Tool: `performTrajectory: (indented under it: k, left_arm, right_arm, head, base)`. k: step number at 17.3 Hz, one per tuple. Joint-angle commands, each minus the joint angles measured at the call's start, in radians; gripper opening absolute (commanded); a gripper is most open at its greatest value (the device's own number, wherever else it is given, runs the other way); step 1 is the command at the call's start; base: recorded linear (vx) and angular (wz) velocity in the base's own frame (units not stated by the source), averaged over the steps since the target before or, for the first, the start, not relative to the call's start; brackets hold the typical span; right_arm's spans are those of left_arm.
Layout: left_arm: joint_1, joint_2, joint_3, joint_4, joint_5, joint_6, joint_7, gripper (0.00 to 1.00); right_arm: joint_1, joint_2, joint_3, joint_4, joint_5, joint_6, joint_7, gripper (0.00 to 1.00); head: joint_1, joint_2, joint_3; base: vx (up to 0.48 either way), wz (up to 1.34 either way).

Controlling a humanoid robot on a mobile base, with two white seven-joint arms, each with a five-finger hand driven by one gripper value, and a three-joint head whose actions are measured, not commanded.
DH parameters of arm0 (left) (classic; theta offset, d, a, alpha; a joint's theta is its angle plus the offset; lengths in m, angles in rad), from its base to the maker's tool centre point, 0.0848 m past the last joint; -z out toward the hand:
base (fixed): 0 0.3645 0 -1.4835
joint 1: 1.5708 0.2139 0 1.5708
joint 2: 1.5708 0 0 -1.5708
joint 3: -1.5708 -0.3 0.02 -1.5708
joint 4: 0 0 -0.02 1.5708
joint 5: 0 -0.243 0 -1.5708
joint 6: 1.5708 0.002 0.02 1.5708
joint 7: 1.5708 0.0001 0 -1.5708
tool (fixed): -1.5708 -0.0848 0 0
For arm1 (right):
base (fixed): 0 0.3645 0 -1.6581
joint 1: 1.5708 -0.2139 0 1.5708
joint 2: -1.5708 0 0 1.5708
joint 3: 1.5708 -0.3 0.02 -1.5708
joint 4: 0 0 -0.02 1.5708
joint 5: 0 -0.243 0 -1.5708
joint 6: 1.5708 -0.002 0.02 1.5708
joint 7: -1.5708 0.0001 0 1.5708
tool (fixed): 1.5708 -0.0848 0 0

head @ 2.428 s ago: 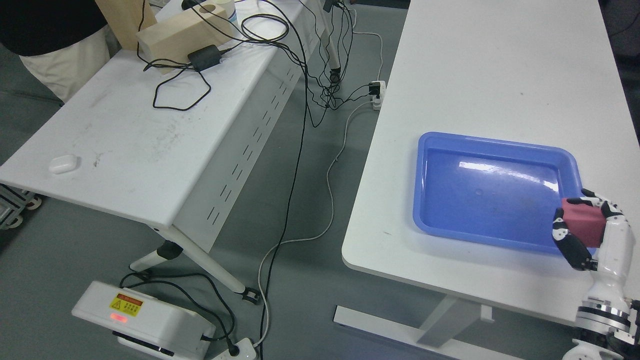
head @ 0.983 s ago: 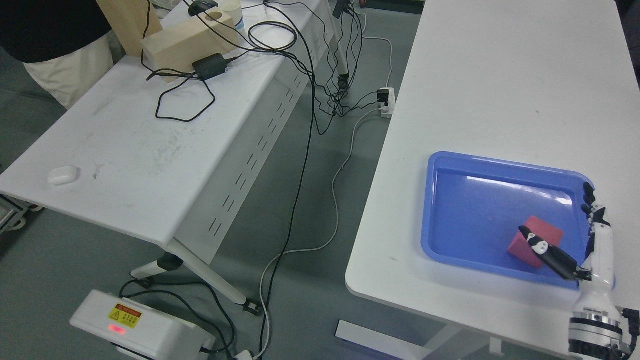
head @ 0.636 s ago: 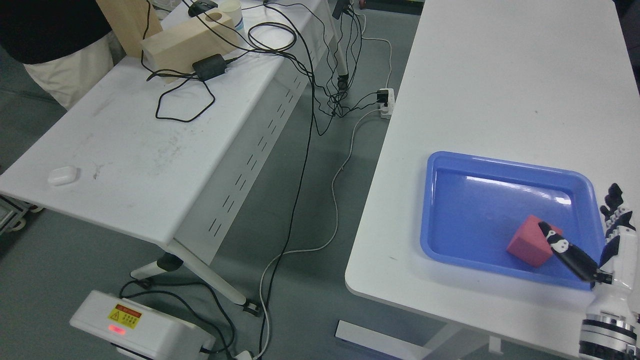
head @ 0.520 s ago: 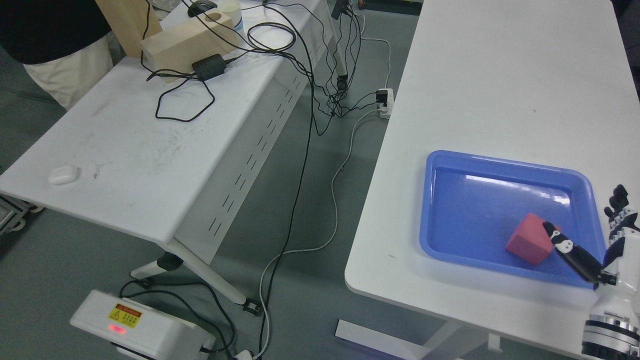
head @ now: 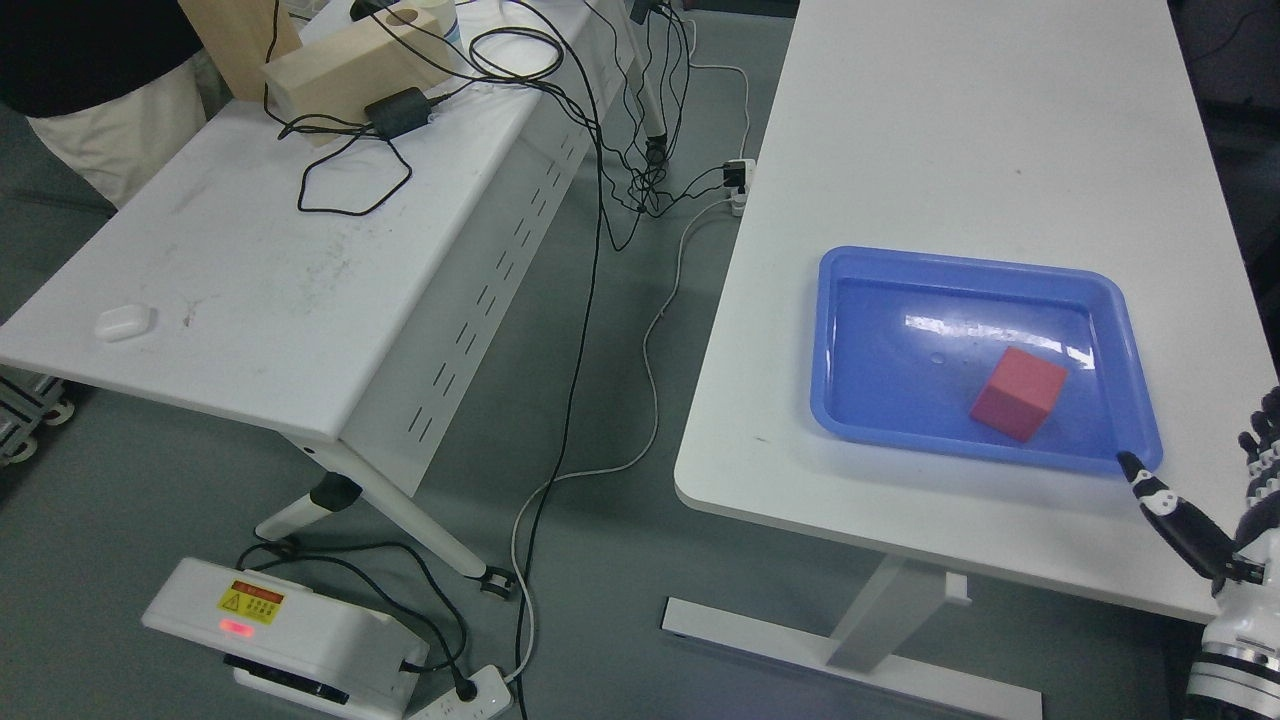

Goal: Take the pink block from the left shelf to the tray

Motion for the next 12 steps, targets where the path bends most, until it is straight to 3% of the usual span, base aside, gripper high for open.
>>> performTrajectory:
  k: [1, 6, 12]
  left_arm:
    - [0.009, 0.017, 0.0, 0.0, -0.002, 0.001, 0.001, 1.0]
    - [0.009, 0.017, 0.0, 0.0, -0.002, 0.001, 0.001, 1.0]
    - [0.009, 0.017, 0.0, 0.0, -0.002, 0.001, 0.001, 1.0]
  right_arm:
    - [0.003, -0.018, -0.024, 0.001, -0.008, 0.029, 0.014, 1.0]
    - [-0.001, -0.018, -0.022, 0.001, -0.008, 0.111, 0.092, 1.0]
    - [-0.003, -0.018, -0.025, 0.004, -0.031, 0.148, 0.095, 1.0]
  head:
    - [0.0, 0.0, 0.0]
    - [0.0, 0.0, 0.0]
    - [0.0, 0.0, 0.0]
  base:
    - [-0.264, -0.09]
    - [-0.256, -0.01]
    - [-0.199, 0.01]
